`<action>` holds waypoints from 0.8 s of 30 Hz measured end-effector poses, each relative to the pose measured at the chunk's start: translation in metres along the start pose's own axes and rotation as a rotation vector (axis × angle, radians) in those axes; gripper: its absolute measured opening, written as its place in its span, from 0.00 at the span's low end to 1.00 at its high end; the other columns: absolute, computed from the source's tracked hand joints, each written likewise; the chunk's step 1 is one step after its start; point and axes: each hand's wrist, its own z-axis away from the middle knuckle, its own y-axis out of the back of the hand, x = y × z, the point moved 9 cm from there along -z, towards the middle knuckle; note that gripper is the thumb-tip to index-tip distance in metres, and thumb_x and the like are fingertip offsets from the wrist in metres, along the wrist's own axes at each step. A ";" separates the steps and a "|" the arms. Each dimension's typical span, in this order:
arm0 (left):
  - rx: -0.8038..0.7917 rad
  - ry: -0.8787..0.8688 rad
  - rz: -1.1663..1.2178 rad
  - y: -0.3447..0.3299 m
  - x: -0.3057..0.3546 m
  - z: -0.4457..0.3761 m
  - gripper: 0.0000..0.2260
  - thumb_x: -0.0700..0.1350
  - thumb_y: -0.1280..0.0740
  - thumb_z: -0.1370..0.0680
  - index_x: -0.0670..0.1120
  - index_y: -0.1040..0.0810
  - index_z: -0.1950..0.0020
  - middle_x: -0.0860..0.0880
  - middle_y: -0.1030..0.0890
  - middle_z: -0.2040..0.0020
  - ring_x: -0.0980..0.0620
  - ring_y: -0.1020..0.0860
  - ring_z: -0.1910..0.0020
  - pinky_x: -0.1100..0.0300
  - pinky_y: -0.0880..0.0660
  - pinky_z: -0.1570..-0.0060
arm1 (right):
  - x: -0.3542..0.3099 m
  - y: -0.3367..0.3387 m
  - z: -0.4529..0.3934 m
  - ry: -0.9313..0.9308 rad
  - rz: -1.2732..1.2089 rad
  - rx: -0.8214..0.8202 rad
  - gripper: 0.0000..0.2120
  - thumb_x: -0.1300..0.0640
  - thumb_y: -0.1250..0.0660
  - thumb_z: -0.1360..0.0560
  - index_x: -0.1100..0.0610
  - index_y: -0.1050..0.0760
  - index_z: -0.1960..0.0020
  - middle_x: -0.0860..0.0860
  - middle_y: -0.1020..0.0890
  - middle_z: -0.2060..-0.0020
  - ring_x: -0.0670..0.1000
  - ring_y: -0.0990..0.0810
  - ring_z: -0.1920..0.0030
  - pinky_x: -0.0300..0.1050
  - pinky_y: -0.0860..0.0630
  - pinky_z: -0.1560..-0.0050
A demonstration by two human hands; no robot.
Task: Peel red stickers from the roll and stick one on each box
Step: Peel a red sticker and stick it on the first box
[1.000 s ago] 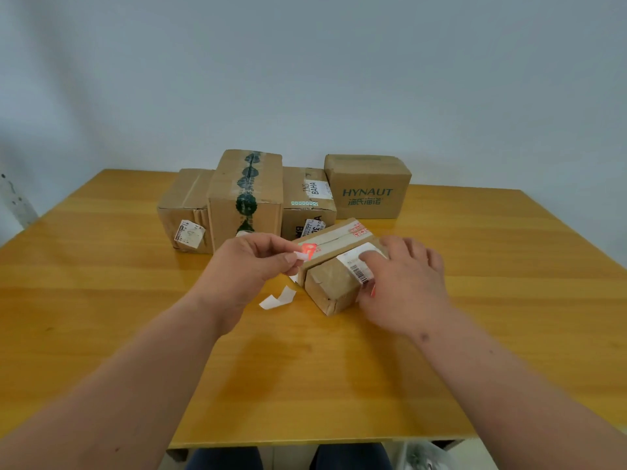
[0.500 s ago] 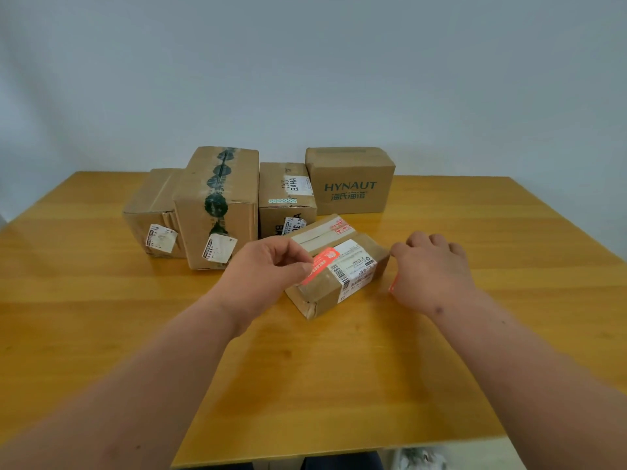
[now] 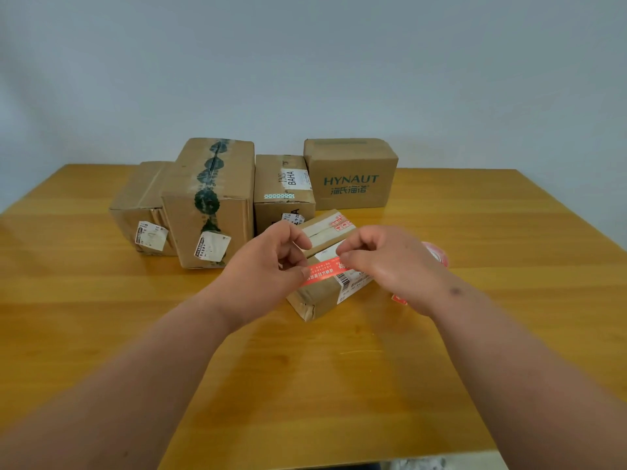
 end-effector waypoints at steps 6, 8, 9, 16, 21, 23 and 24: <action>0.014 0.126 -0.160 -0.002 -0.016 -0.006 0.18 0.47 0.31 0.23 0.57 0.33 0.36 0.57 0.17 0.56 0.61 0.20 0.59 0.68 0.28 0.68 | -0.005 0.011 -0.002 0.047 0.134 0.111 0.05 0.58 0.35 0.23 0.50 0.21 0.52 0.40 0.21 0.59 0.40 0.25 0.61 0.20 0.35 0.67; 0.094 0.157 -0.300 0.005 -0.018 -0.006 0.23 0.50 0.32 0.22 0.56 0.37 0.30 0.58 0.18 0.55 0.59 0.21 0.60 0.65 0.27 0.68 | -0.006 0.017 -0.003 0.059 0.225 0.176 0.08 0.59 0.39 0.21 0.49 0.23 0.52 0.42 0.22 0.58 0.41 0.26 0.63 0.26 0.33 0.71; 0.134 0.155 -0.346 0.007 -0.016 -0.005 0.24 0.51 0.33 0.22 0.56 0.38 0.28 0.58 0.19 0.54 0.59 0.21 0.60 0.64 0.26 0.68 | -0.005 0.021 -0.004 0.052 0.223 0.205 0.08 0.59 0.40 0.21 0.49 0.24 0.52 0.42 0.22 0.57 0.41 0.26 0.63 0.29 0.33 0.73; -0.022 -0.022 -0.839 -0.035 0.001 -0.001 0.27 0.63 0.39 0.24 0.60 0.36 0.26 0.58 0.33 0.30 0.52 0.39 0.30 0.49 0.43 0.31 | 0.000 0.034 -0.004 0.006 0.038 0.264 0.06 0.59 0.39 0.21 0.52 0.25 0.52 0.43 0.23 0.59 0.42 0.26 0.62 0.38 0.31 0.65; -0.083 -0.066 -0.869 -0.030 -0.002 0.005 0.23 0.57 0.38 0.23 0.62 0.34 0.28 0.62 0.34 0.29 0.55 0.39 0.29 0.50 0.46 0.32 | 0.002 0.026 0.002 -0.004 -0.037 0.216 0.03 0.58 0.34 0.23 0.52 0.25 0.55 0.44 0.22 0.60 0.45 0.25 0.60 0.35 0.31 0.67; -0.126 -0.077 -0.878 -0.025 -0.001 0.010 0.23 0.55 0.37 0.24 0.62 0.33 0.28 0.63 0.33 0.30 0.57 0.39 0.30 0.51 0.46 0.32 | 0.005 0.018 0.004 -0.026 -0.080 0.176 0.03 0.58 0.33 0.24 0.52 0.24 0.56 0.45 0.22 0.61 0.46 0.25 0.60 0.36 0.31 0.65; -0.145 -0.076 -0.880 -0.022 -0.002 0.013 0.22 0.55 0.37 0.24 0.63 0.33 0.29 0.64 0.33 0.31 0.57 0.38 0.30 0.52 0.47 0.33 | 0.007 0.014 0.005 -0.046 -0.107 0.155 0.03 0.58 0.33 0.24 0.52 0.24 0.56 0.45 0.21 0.61 0.46 0.25 0.60 0.37 0.31 0.62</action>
